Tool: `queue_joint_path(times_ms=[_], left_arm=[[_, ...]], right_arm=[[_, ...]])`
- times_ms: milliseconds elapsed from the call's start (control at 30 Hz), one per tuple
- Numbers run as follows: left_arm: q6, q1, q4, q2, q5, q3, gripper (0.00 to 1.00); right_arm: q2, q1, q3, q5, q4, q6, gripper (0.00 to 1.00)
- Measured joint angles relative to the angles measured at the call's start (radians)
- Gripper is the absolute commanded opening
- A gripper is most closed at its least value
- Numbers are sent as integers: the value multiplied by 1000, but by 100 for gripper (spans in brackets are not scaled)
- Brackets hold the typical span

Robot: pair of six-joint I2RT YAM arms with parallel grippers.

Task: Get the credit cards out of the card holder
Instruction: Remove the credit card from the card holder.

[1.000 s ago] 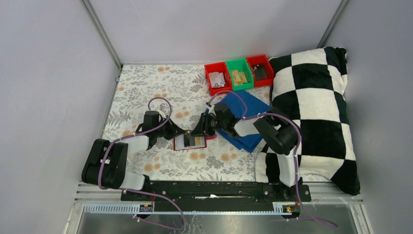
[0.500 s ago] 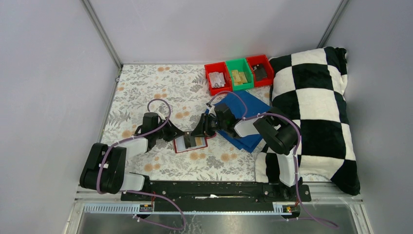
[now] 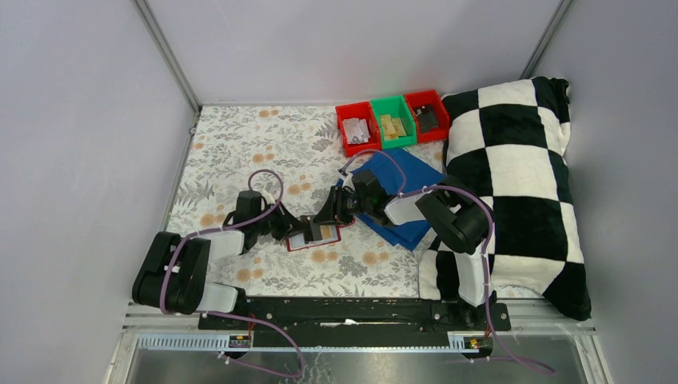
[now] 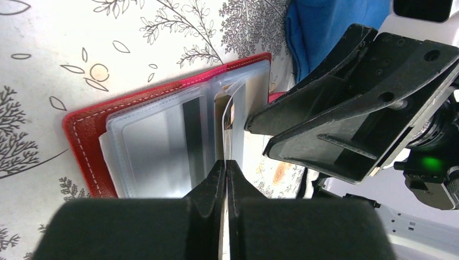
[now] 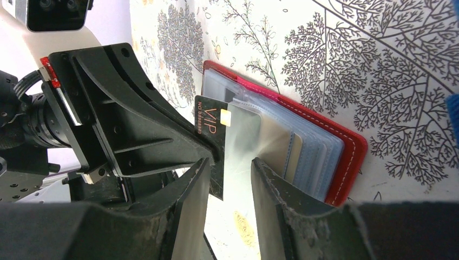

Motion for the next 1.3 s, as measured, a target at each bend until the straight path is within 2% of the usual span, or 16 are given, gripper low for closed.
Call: queue_joint_path(times_ms=[167, 467, 567, 667, 800, 933, 1100, 1300], left_arm=[[7, 0, -36, -18, -7, 13, 0], [97, 2, -402, -135, -132, 163, 0], [144, 19, -508, -179, -167, 241, 0], [204, 33, -586, -211, -169, 336, 0], [290, 45, -654, -230, -92, 471, 0], [337, 48, -678, -219, 51, 573, 0], [341, 48, -646, -216, 166, 599, 0], [323, 50, -569, -216, 280, 596, 0]], right_arm=[[0, 0, 0, 0, 1, 0, 42], [2, 0, 0, -4, 4, -3, 43], [-12, 0, 5, -13, -28, -35, 47], [-79, -1, 20, -6, -183, -140, 57], [-187, -13, 65, -18, -349, -254, 60], [-263, -77, 125, -101, -384, -298, 60], [-322, -151, 110, -216, -279, -265, 60], [-356, -150, 54, -288, -67, -151, 61]])
